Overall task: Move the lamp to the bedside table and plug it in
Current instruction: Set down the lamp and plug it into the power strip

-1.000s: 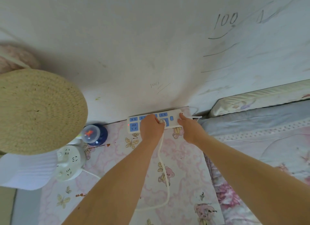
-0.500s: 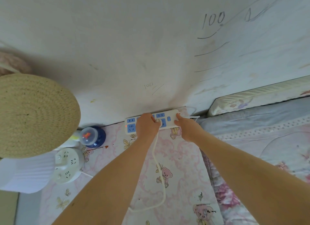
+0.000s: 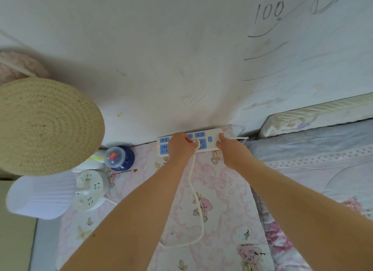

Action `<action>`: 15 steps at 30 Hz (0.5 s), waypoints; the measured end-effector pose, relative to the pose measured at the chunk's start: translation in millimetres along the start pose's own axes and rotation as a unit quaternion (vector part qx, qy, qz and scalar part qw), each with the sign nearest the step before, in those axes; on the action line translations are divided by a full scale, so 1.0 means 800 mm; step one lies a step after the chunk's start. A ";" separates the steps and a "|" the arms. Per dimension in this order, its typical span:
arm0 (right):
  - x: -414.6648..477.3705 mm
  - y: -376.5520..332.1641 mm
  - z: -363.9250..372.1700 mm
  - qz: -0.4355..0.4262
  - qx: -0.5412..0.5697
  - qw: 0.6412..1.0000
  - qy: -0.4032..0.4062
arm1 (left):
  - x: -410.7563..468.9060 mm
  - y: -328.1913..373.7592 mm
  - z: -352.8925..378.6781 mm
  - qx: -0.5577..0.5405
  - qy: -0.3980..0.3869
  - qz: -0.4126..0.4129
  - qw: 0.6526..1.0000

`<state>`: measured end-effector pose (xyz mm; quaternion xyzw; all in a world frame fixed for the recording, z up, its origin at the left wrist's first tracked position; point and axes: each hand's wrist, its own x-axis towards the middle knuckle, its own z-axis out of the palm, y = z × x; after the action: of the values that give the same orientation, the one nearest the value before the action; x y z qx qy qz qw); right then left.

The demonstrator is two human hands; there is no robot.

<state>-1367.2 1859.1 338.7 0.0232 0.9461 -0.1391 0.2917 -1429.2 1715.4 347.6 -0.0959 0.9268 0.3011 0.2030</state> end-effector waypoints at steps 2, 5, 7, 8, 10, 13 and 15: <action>-0.001 -0.001 -0.001 0.004 0.007 1.000 0.007 | 0.001 0.002 0.000 -0.007 -0.004 -0.016 1.000; -0.003 -0.002 0.000 0.000 0.008 1.000 0.012 | -0.001 0.009 0.003 0.014 0.002 -0.028 1.000; -0.004 -0.001 0.003 -0.001 0.007 1.000 0.015 | -0.003 0.015 0.008 0.044 0.007 -0.017 0.999; -0.004 -0.001 0.004 -0.001 0.009 1.000 0.017 | -0.003 0.018 0.009 0.058 0.008 -0.010 0.998; -0.002 -0.001 0.005 0.000 0.011 1.000 0.021 | -0.001 0.020 0.010 0.068 0.003 -0.005 0.998; 0.001 0.001 0.006 0.000 0.010 1.000 0.015 | 0.002 0.019 0.010 0.066 -0.005 -0.008 0.998; 0.002 0.002 0.007 -0.002 0.008 1.000 0.012 | 0.003 0.018 0.011 0.071 -0.004 -0.004 0.997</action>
<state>-1365.3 1859.3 332.5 0.0255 0.9485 -0.1471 0.2794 -1432.6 1732.1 347.5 -0.0835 0.9447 0.2337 0.2142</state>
